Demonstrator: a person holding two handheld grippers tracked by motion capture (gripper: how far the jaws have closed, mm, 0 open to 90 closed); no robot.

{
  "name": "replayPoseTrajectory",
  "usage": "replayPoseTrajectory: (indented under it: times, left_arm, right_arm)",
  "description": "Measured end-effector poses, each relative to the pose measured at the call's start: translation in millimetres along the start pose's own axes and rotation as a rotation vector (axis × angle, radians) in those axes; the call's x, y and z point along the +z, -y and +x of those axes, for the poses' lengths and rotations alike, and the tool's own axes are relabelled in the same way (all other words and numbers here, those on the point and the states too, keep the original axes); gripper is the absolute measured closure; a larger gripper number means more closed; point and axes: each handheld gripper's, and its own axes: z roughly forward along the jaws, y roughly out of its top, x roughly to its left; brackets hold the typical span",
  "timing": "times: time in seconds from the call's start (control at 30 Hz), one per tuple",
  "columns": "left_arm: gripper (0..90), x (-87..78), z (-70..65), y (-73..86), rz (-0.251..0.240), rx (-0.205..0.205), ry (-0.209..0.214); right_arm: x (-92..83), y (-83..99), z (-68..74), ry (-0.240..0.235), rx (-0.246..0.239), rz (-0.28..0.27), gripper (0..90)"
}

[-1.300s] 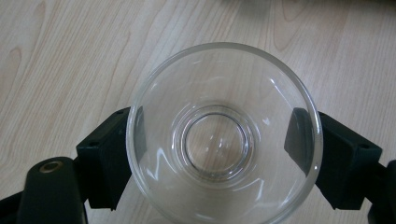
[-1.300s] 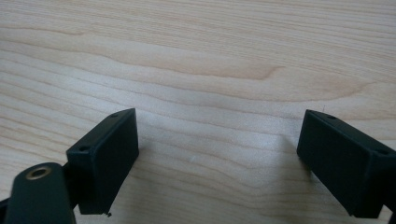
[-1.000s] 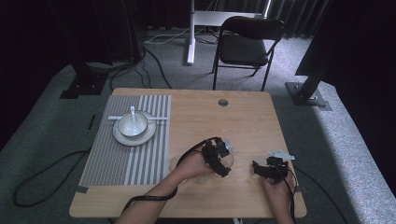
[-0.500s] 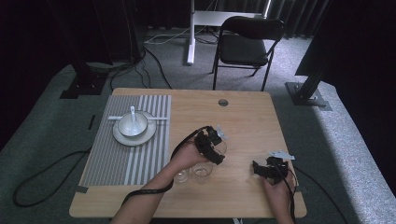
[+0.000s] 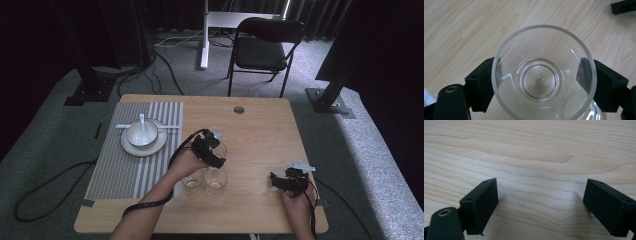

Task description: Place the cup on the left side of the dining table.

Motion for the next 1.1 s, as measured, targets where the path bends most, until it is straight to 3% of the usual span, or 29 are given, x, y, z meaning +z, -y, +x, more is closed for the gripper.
replayPoseTrajectory:
  times: [0.3,0.67,1.1]
  left_arm:
    - [18.6,-14.2,23.1,27.6,0.003,-0.063,-0.05]
    - [18.6,-33.3,39.6,56.1,0.003,-0.108,-0.092]
    - [18.6,-56.0,55.4,103.4,0.018,-0.174,-0.143]
  right_arm:
    - [0.0,0.0,0.0,0.0,0.0,0.0,12.2]
    - [0.0,0.0,-0.1,0.001,-0.002,0.0,12.2]
    - [0.0,0.0,0.1,0.0,0.001,0.0,12.3]
